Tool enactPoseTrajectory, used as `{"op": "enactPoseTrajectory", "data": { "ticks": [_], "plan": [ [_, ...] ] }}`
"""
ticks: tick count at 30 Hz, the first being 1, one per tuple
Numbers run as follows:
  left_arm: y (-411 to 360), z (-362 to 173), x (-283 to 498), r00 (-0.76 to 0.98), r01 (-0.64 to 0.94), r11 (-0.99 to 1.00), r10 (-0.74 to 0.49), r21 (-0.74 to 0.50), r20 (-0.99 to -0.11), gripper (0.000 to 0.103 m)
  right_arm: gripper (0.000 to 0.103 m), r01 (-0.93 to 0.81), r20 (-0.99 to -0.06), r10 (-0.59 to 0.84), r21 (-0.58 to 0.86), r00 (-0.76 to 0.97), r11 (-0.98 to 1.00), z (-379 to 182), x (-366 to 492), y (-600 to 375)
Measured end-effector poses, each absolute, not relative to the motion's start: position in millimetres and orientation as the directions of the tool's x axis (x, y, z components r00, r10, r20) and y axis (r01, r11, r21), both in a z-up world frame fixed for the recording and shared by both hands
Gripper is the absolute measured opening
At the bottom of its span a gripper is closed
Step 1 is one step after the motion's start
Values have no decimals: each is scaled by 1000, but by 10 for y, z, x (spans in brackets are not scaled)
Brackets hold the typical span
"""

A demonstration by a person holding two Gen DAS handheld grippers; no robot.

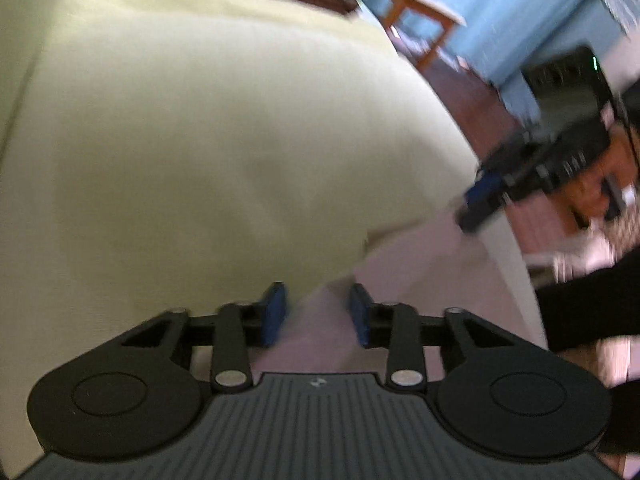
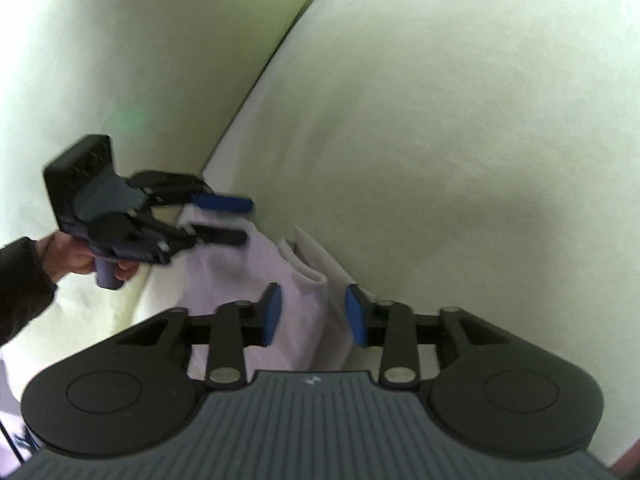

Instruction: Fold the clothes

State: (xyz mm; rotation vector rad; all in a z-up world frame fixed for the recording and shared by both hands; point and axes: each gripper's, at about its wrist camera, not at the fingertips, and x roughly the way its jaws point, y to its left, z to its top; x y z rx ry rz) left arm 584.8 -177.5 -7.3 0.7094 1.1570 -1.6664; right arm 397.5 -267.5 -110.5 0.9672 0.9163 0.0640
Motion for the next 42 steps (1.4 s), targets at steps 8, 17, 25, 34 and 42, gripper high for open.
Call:
{"op": "enactPoseTrajectory", "data": {
  "ticks": [8, 17, 25, 34, 42],
  "plan": [
    [-1726, 35, 5711, -344, 938, -108, -428, -331, -836, 12, 4, 285, -646, 405, 698, 648, 657, -1008, 3995, -2613],
    [-1662, -101, 5681, -282, 950, -16, -472, -312, -835, 14, 4, 295, -656, 384, 683, 649, 668, -966, 4075, -2621],
    [-1221, 139, 5785, -72, 906, 298, -590, -300, -804, 34, 19, 320, -702, 324, 619, 634, 717, -837, 4099, -2801],
    [449, 511, 5546, 351, 397, 867, -446, -301, -824, 44, 31, 162, -678, 389, 599, 624, 784, -387, 4341, -2820],
    [1055, -1, 5080, 285, 117, 845, -532, -522, -797, 44, 38, -89, -681, 538, 577, 496, 812, -126, 4633, -2245]
  ]
}}
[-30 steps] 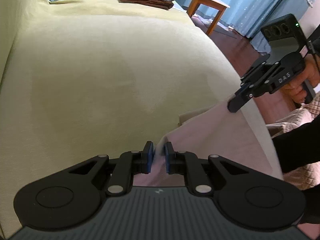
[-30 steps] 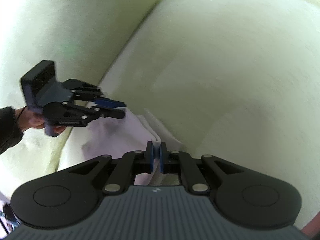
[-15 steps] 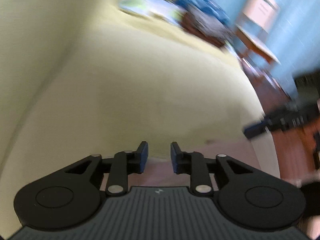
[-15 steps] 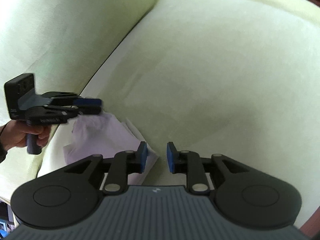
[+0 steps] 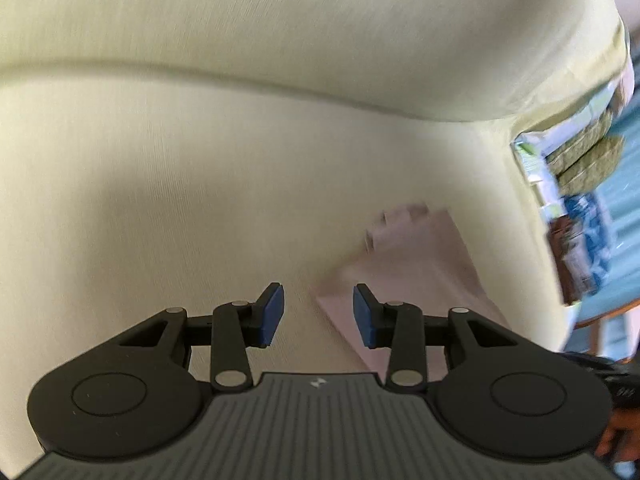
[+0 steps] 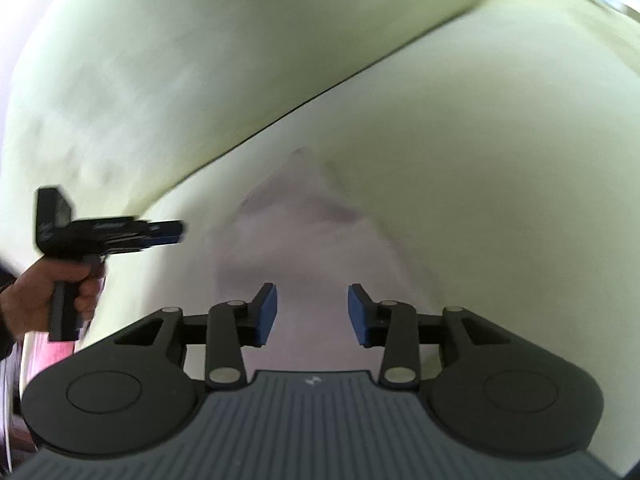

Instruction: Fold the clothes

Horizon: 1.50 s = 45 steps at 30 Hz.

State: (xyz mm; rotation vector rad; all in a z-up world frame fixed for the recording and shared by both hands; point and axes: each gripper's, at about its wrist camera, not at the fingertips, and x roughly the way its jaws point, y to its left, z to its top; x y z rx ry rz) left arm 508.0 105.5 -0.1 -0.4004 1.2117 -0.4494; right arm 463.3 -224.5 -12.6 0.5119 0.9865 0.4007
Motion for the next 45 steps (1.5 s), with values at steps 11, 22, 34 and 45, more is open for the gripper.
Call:
{"op": "enactPoseTrajectory", "data": {
  "ticks": [11, 22, 34, 45],
  "plan": [
    [808, -269, 5034, 352, 110, 833, -542, -542, -763, 4, 39, -51, -740, 487, 526, 464, 849, -85, 4450, -1993],
    [841, -268, 5102, 391, 183, 851, -522, -492, -758, 4, 41, 41, -726, 358, 468, 587, 883, 157, 3998, -2499],
    [997, -256, 4484, 577, 77, 838, -480, -541, -661, 26, 49, -114, -626, 556, 602, 547, 791, -495, 4137, -3453],
    [538, -476, 3333, 587, 81, 711, -600, -698, -543, 37, 54, -187, -496, 650, 694, 576, 695, -728, 3852, -3551]
  ]
}}
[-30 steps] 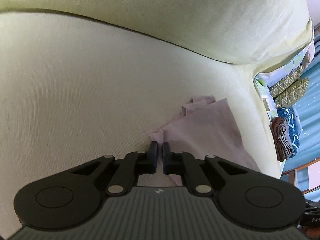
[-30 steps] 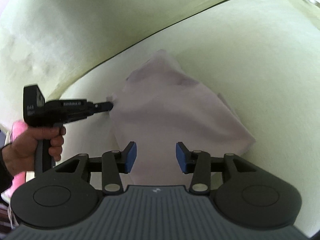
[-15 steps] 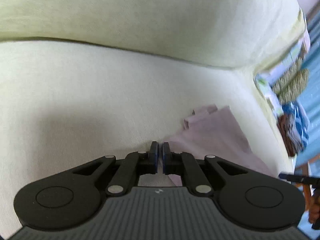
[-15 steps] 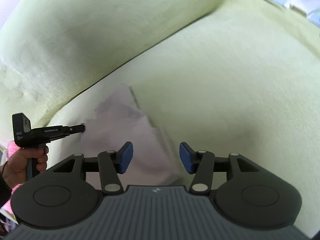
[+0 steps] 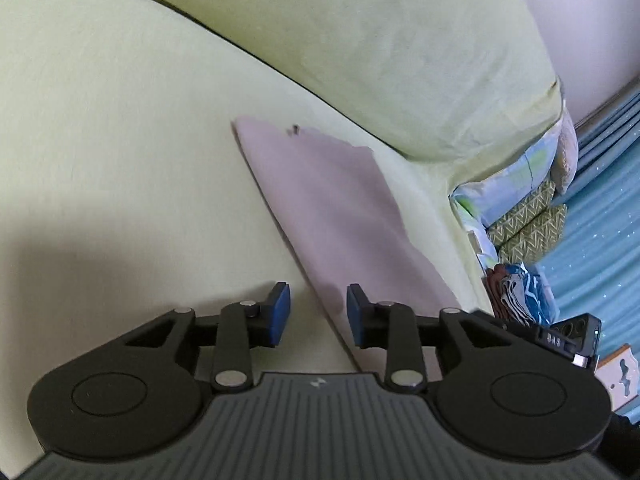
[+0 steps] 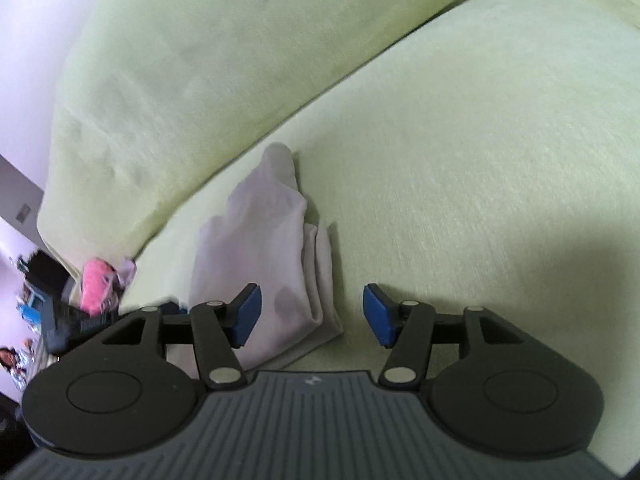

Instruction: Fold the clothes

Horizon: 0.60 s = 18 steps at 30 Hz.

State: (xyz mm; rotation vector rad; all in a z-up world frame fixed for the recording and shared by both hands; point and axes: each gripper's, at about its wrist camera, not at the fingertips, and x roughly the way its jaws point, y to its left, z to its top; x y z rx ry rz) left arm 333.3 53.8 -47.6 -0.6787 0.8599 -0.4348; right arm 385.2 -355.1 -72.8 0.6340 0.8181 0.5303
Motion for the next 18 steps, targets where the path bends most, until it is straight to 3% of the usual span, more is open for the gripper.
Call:
{"op": "enactPoseTrajectory", "data": {
  "ticks": [3, 9, 12, 18],
  "plan": [
    [474, -424, 3092, 598, 41, 657, -619, -752, -509, 37, 54, -162, -495, 633, 698, 596, 697, -711, 3708, -3531],
    [288, -514, 2748, 600, -140, 567, -603, -811, -525, 38, 58, -124, -487, 637, 729, 597, 673, -661, 3477, -3543],
    [202, -582, 2630, 602, -186, 536, -600, -823, -527, 45, 58, -116, -470, 638, 743, 610, 659, -617, 3437, -3648],
    [-268, -296, 2358, 651, -9, 782, -469, -623, -597, 56, 62, -180, -464, 610, 683, 642, 708, -474, 3231, -3747]
  ]
}}
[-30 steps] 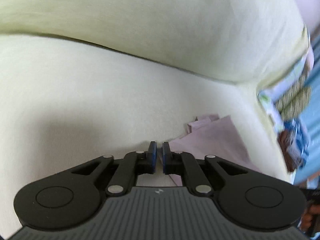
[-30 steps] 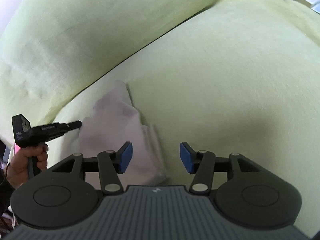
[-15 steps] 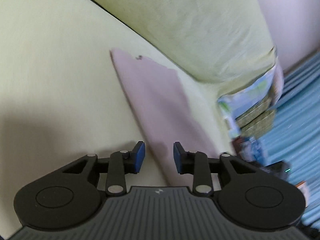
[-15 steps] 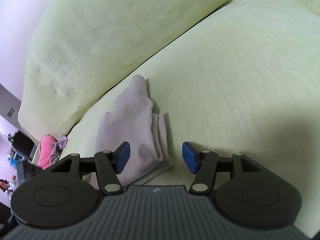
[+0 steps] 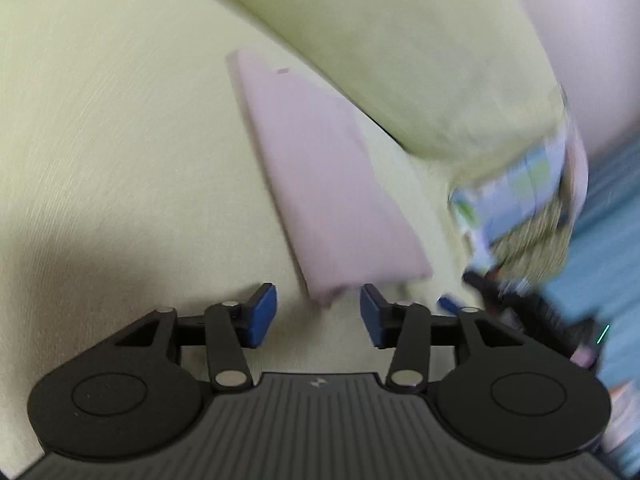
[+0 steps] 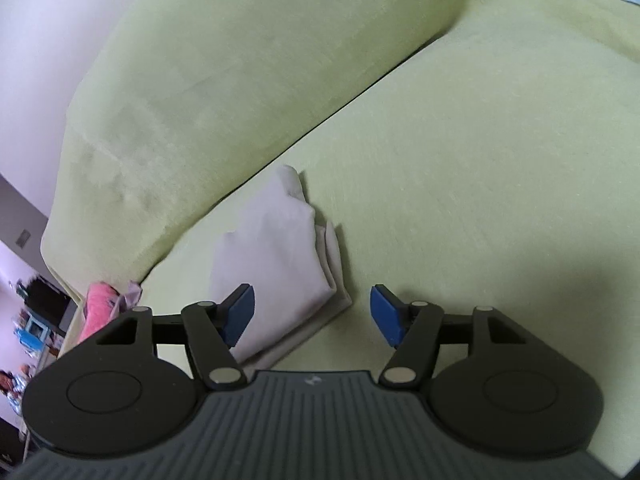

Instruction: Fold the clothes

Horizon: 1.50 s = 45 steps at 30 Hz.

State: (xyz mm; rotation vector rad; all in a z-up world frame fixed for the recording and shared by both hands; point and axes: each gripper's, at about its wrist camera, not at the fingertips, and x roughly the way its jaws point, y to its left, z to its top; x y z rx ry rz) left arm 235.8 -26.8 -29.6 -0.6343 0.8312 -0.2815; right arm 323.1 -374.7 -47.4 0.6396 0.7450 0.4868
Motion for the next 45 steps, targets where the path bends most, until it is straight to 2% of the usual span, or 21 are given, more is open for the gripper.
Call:
{"op": "enactPoseTrajectory", "data": {
  "ticks": [3, 7, 9, 12, 14, 17, 22, 30, 34, 38, 39, 45],
  "plan": [
    [-456, -258, 2362, 680, -13, 823, -408, -567, -608, 56, 68, -167, -463, 593, 679, 658, 715, -512, 3160, -3780],
    [-855, -173, 2439, 700, -81, 918, -224, -387, -678, 56, 68, -141, -445, 594, 709, 670, 691, -592, 3107, -3813],
    [-977, -157, 2463, 704, -128, 933, -153, -336, -693, 56, 69, -144, -429, 595, 717, 680, 682, -592, 3106, -3839],
    [-1089, -168, 2491, 721, -196, 927, -86, -320, -688, 54, 71, -155, -424, 595, 712, 683, 685, -575, 3138, -3856],
    [-1070, -189, 2469, 728, -235, 912, -65, -337, -683, 45, 71, -162, -423, 601, 712, 678, 684, -563, 3159, -3860],
    [-1065, -208, 2445, 728, -189, 935, -71, -299, -682, 44, 72, -178, -418, 609, 709, 673, 683, -535, 3176, -3869],
    [-1140, -205, 2390, 722, -86, 984, -46, -155, -691, 40, 72, -194, -426, 621, 701, 658, 686, -514, 3273, -3835],
    [-1098, -155, 2341, 719, -2, 998, -37, -55, -694, 42, 72, -195, -489, 638, 683, 594, 704, -524, 3524, -3677],
    [-1112, -142, 2300, 730, 37, 999, -18, 13, -683, 44, 72, -177, -498, 665, 711, 556, 680, -556, 3637, -3618],
    [-1155, -143, 2256, 741, 76, 994, -3, 79, -671, 42, 71, -158, -483, 701, 754, 525, 638, -590, 3721, -3550],
    [-1171, -141, 2252, 741, 89, 992, -6, 89, -671, 42, 67, -136, -483, 694, 761, 534, 634, -582, 3718, -3569],
    [-974, 0, 2250, 752, 108, 994, -102, -30, -651, 42, 66, -4, -390, 691, 869, 609, 494, -604, 3479, -3779]
  ]
}}
